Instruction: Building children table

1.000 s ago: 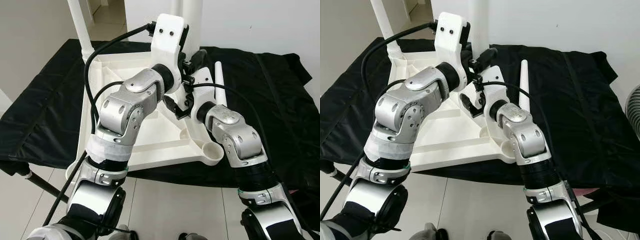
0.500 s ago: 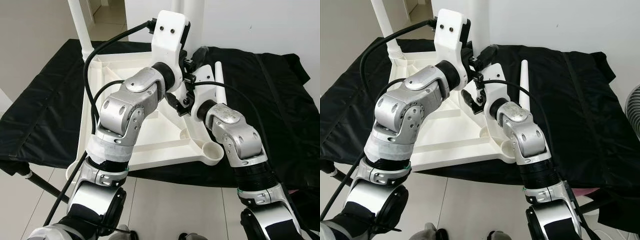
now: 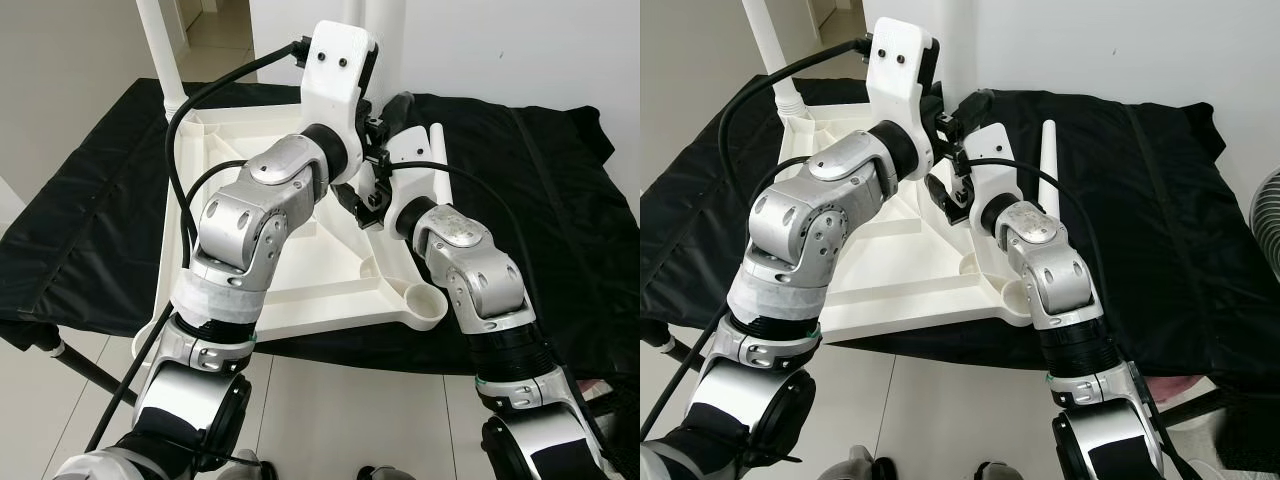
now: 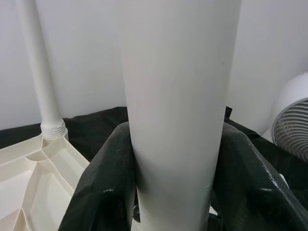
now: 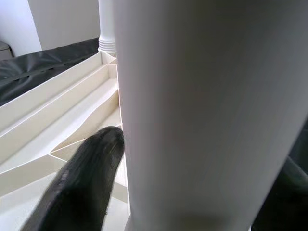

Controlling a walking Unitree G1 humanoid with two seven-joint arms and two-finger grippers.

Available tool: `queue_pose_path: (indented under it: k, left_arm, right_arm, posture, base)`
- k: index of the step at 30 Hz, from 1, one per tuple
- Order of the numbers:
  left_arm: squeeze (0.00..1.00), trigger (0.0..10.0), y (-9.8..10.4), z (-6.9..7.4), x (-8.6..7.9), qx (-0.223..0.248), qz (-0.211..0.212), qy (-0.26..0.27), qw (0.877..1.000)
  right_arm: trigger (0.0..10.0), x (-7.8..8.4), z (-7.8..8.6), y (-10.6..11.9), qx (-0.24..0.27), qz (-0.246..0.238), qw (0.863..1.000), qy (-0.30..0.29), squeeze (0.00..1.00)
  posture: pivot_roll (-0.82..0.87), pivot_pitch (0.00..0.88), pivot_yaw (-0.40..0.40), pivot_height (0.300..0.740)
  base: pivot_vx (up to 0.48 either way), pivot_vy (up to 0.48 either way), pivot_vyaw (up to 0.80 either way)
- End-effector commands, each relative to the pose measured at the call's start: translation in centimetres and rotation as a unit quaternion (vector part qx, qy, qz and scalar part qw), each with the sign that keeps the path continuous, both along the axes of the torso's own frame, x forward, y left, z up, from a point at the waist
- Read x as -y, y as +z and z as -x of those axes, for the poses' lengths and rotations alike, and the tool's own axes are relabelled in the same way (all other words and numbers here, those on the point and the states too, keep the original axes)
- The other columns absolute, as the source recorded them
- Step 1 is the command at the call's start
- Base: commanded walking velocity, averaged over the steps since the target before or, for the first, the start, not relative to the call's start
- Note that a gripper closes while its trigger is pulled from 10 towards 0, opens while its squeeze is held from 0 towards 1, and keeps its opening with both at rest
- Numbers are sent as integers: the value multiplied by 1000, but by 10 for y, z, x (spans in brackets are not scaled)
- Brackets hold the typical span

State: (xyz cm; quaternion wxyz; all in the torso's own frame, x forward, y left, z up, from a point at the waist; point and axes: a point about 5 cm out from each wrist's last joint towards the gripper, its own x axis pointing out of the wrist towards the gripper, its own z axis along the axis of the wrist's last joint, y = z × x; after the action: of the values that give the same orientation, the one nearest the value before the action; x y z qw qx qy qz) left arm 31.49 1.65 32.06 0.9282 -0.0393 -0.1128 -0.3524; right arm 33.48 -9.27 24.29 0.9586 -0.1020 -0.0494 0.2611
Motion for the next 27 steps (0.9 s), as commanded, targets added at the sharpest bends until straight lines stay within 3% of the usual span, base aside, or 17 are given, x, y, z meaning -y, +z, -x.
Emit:
queue_pose_path:
  k: [1, 12, 13, 15, 16, 27]
  left_arm:
    - [0, 10000, -5, 1, 4, -10, -8, -8, 1000]
    - [0, 10000, -7, -2, 3, -14, -18, -1, 1000]
    - [0, 10000, -8, -2, 3, -15, -15, -3, 1000]
    - [0, 10000, -8, -2, 3, -16, -11, -6, 1000]
    - [1000, 10000, -8, -1, 3, -27, 4, -25, 999]
    - [1000, 10000, 5, 8, -2, -3, 30, -62, 998]
  right_arm:
    - [0, -4, 2, 3, 15, 3, 1000, 15, 0]
    - [0, -6, 4, 1, 20, 5, 999, 27, 0]
    - [1686, -5, 3, 0, 16, 3, 1000, 23, 0]
    - [1686, -5, 3, -1, 12, 2, 1000, 19, 0]
    - [10000, -3, 1, -3, 5, 4, 1000, 7, 0]
    - [10000, 0, -5, -7, -12, -8, 1000, -20, 0]
  posture:
    - [-96, 64, 25, 740]
    - [-93, 63, 30, 740]
    - [-93, 63, 30, 740]
    - [-93, 63, 30, 740]
    - [-93, 63, 30, 740]
    - [-88, 66, 33, 740]
  base:
    - [0, 0, 0]
    - [0, 0, 0]
    - [0, 0, 0]
    - [0, 0, 0]
    - [0, 0, 0]
    - [0, 0, 0]
